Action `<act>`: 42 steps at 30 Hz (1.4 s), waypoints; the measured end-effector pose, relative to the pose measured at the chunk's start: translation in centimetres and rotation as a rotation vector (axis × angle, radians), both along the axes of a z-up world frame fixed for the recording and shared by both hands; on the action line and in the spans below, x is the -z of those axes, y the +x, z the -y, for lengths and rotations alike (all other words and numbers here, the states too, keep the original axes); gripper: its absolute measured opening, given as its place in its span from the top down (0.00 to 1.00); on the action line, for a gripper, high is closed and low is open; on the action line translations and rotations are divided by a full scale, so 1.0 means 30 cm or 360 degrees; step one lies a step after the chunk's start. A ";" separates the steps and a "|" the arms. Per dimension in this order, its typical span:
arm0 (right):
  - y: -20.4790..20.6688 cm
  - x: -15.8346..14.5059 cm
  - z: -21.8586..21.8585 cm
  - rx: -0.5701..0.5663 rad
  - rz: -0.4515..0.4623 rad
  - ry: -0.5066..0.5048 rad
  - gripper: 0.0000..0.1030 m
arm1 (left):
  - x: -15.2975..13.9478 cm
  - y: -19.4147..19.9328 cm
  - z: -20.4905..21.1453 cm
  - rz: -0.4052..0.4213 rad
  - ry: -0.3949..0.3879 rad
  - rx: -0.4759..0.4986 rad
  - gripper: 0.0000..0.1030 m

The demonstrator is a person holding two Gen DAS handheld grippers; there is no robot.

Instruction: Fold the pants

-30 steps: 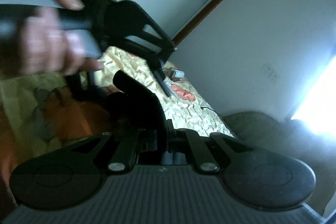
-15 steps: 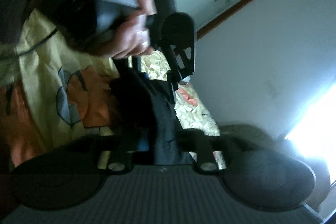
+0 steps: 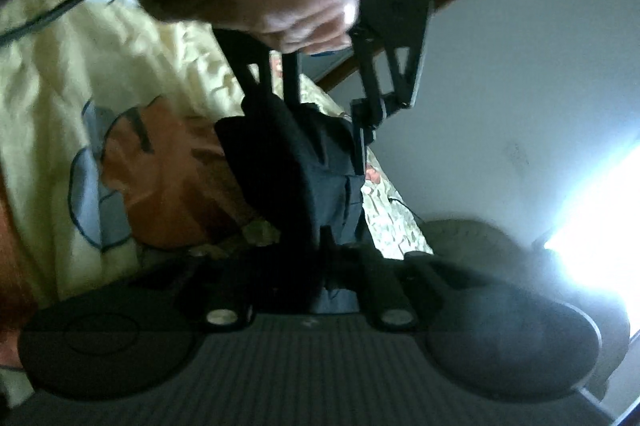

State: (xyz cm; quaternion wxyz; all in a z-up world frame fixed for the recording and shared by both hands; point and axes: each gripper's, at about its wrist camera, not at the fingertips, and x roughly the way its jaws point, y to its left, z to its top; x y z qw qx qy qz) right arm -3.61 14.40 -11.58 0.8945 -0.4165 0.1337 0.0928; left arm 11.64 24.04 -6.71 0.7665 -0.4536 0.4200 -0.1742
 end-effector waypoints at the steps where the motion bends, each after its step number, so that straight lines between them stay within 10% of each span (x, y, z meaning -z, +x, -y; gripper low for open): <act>1: 0.002 -0.026 0.017 0.0020 -0.0018 0.0075 0.92 | -0.017 -0.005 0.009 0.0014 -0.0004 0.0003 0.81; 11: -0.028 -0.180 0.224 0.0232 -0.0046 0.0574 0.92 | -0.156 -0.016 0.224 0.0171 0.0057 0.0176 0.82; 25: -0.107 -0.208 0.551 0.0518 0.0008 0.0821 0.92 | -0.211 -0.033 0.720 0.0187 0.0186 0.0534 0.83; 42: -0.262 -0.195 1.087 0.0815 -0.0077 0.1544 0.92 | -0.119 -0.101 1.340 0.0170 0.0424 0.0923 0.83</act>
